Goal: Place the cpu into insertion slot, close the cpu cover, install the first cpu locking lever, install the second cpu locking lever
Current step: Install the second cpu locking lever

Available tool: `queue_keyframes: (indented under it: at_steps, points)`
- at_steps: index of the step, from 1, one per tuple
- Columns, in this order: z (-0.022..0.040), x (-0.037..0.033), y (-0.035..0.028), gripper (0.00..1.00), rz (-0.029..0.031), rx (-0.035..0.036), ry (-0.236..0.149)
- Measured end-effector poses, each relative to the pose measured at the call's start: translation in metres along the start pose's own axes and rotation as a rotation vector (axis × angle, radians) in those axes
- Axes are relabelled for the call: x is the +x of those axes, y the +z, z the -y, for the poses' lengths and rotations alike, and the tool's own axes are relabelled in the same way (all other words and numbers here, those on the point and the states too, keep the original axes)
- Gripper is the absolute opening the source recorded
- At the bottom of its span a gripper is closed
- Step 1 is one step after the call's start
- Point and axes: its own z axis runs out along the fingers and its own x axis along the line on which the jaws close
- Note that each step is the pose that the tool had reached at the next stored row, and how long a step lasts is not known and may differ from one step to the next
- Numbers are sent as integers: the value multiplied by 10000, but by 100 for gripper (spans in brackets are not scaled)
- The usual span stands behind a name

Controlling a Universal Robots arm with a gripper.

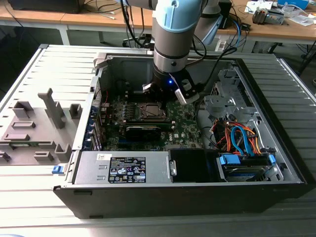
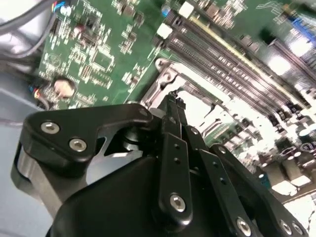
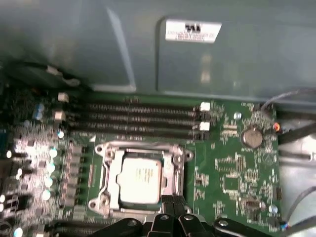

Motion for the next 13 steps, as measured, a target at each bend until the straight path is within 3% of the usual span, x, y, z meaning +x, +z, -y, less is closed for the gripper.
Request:
queue_keyframes:
  at_steps: [4, 9, 13]
  points:
    - [7, 0, -1, 11, 0, -2, -1]
    - [123, 21, -20, 11, 3, -38, 0]
    - [202, 117, -30, 11, 7, -72, 0]
